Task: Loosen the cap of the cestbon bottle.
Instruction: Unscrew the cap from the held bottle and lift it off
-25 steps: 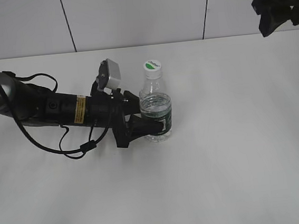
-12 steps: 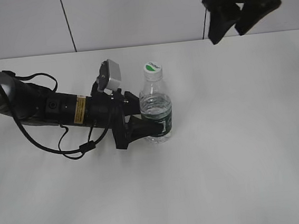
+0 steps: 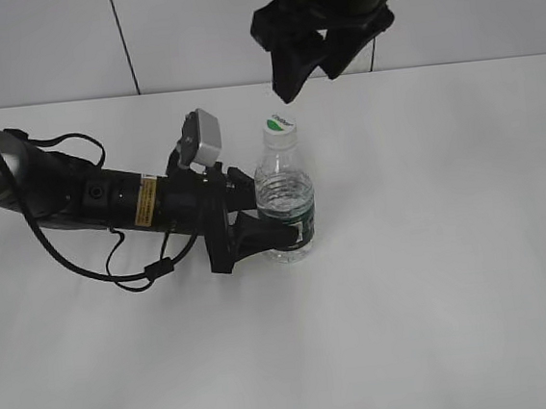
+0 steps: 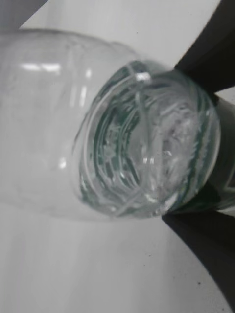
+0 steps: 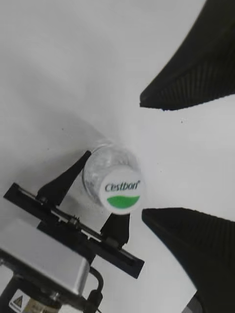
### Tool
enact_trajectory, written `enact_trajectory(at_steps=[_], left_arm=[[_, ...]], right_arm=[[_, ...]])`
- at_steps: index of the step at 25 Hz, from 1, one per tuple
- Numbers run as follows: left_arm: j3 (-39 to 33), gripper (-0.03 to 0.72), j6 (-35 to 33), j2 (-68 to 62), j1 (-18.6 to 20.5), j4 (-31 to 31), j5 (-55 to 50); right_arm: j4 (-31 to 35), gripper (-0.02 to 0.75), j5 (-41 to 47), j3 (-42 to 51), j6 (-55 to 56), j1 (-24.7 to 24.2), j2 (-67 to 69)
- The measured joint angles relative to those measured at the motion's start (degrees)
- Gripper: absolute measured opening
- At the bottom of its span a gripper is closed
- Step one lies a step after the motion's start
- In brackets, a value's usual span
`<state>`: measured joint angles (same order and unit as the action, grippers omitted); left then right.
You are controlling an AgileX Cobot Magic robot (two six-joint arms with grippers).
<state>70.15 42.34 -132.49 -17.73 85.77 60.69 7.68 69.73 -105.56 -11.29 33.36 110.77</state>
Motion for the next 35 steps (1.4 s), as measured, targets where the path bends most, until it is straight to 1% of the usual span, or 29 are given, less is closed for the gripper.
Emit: enact_trajectory(at_steps=[5,10,25,27,32,33,35], left_arm=[[0.0,0.424,0.0,0.0,0.0,0.2,0.0],[0.0,0.424,0.0,0.0,0.0,0.3,0.2],[0.0,0.424,0.0,0.0,0.0,0.4,0.2],[0.0,0.424,0.0,0.0,0.0,0.4,0.2],[0.0,0.424,0.0,0.0,0.0,0.5,0.2],[0.0,0.424,0.0,0.0,0.0,0.5,0.2],[0.0,0.424,0.0,0.0,0.0,0.5,0.2]], right_arm=[[1.2,0.483,0.1,-0.6,0.0,2.0,1.9],[2.2,0.483,0.1,-0.6,0.0,2.0,3.9],[2.4,0.477,0.1,-2.4,-0.1,2.0,7.7],[2.4,0.450,0.1,-2.4,-0.1,2.0,7.7],[2.4,0.322,0.1,-2.4,-0.1,2.0,7.7],[2.3,0.305,0.1,-2.4,-0.2,2.0,7.7],[2.2,0.302,0.1,-2.4,-0.3,2.0,7.7]])
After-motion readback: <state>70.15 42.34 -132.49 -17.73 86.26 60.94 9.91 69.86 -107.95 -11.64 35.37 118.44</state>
